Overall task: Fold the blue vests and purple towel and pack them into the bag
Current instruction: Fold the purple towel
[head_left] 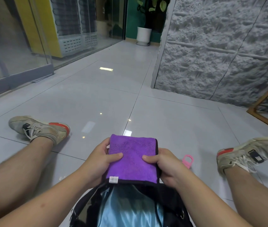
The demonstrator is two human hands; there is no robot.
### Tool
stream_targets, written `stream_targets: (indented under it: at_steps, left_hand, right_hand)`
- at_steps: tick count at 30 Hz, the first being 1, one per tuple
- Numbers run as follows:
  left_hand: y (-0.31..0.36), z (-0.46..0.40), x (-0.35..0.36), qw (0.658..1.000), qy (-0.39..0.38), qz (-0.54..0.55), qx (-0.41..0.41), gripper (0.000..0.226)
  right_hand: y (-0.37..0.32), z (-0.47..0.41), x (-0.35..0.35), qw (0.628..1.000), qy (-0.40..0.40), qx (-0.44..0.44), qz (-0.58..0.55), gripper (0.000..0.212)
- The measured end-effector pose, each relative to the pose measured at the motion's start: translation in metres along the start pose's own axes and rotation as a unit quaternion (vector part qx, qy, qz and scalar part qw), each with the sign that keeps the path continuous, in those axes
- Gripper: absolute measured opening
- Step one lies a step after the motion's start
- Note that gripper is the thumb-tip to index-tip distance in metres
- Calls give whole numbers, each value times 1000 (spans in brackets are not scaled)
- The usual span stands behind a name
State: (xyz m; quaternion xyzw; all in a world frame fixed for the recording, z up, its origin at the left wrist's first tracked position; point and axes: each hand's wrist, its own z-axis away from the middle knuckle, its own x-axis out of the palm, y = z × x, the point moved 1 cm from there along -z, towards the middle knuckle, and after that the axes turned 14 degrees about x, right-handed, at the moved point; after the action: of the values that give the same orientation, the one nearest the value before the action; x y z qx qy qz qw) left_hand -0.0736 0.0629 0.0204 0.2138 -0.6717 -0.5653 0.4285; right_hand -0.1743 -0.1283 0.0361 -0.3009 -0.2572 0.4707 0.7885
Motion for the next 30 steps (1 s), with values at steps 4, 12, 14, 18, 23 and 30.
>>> stream_targets:
  at_steps: [4, 12, 14, 18, 23, 30]
  left_hand:
    - [-9, 25, -9, 996, 15, -74, -35, 45]
    - [-19, 73, -13, 975, -85, -180, -98, 49]
    - [-25, 76, -15, 963, -106, -227, -99, 47]
    - [-35, 82, -15, 950, -109, -276, -99, 39]
    - [-42, 89, -22, 964, -128, -216, -90, 24]
    - [-59, 97, -25, 954, -139, -186, -191, 46]
  right_hand:
    - [37, 17, 1, 999, 1, 51, -17, 28]
    - [113, 36, -12, 990, 9, 116, 84, 28]
    - [122, 35, -8, 985, 33, 113, 128, 29]
    - [132, 28, -7, 978, 77, 95, 168, 33]
    - [134, 35, -1, 936, 170, 31, 306, 16]
    - [130, 41, 4, 893, 205, -22, 400, 58]
